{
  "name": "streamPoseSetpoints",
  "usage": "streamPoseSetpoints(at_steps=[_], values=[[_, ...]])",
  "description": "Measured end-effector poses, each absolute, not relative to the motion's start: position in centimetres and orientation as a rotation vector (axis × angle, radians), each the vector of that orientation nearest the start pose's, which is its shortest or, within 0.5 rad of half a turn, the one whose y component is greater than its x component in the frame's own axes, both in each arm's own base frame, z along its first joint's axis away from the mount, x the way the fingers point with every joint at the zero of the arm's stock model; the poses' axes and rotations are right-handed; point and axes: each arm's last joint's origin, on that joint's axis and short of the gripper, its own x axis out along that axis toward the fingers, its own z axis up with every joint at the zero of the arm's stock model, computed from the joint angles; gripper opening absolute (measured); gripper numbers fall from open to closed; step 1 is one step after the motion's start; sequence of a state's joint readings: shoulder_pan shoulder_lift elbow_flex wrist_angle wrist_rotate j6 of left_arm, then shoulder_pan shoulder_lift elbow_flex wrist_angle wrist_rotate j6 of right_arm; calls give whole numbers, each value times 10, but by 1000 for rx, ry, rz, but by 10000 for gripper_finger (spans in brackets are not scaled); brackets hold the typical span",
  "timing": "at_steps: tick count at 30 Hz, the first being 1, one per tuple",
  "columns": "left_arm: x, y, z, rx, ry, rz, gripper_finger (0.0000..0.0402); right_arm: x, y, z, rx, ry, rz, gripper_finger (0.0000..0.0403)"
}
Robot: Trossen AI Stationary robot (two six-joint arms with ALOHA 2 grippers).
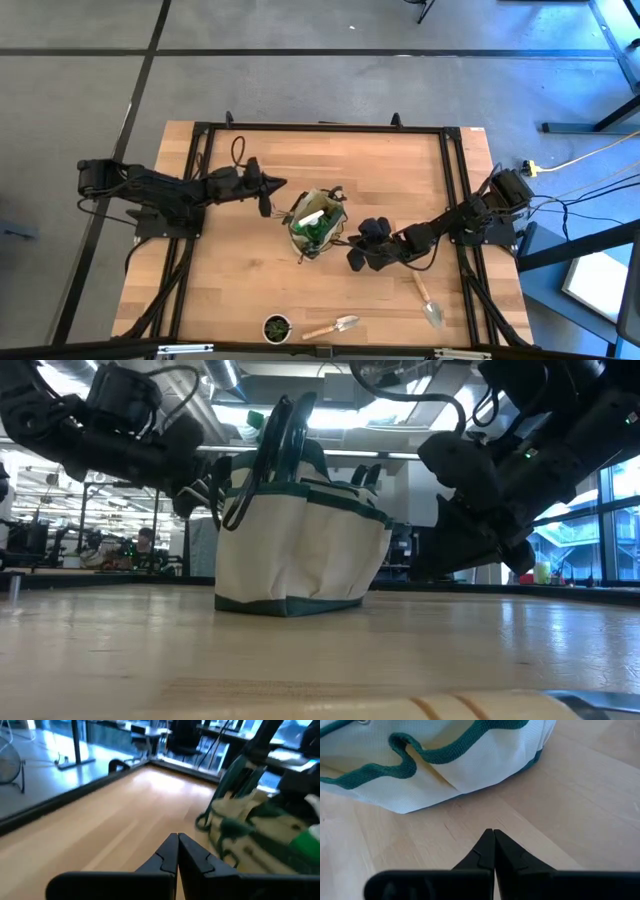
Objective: Pick & Place Garden tools in Gardening bag
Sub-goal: Adjust the green gardening bag
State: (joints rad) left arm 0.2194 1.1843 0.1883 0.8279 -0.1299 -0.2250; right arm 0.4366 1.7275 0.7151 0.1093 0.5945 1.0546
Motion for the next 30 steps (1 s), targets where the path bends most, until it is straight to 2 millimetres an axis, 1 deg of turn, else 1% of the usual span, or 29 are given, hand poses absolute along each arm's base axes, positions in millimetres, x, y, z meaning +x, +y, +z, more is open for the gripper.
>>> streamPoseSetpoints(at_steps=[2,4,8,14,18,23,27,30], values=[[194,46,159,-239,124,364,1,278,112,116,553,609,-524,1],[192,46,156,-272,159,382,2,277,112,116,554,611,-523,1],[187,45,150,-270,243,487,1,277,112,116,549,613,-522,0],[177,44,155,-238,255,615,1,278,110,116,534,616,-523,0],[167,42,151,-274,334,683,1,279,109,116,535,614,-527,0],[164,29,145,-309,387,695,1,281,104,116,541,609,-544,0],[164,13,141,-334,416,640,2,282,99,116,538,617,-544,0],[163,0,136,-352,402,601,1,284,97,116,525,616,-541,0]])
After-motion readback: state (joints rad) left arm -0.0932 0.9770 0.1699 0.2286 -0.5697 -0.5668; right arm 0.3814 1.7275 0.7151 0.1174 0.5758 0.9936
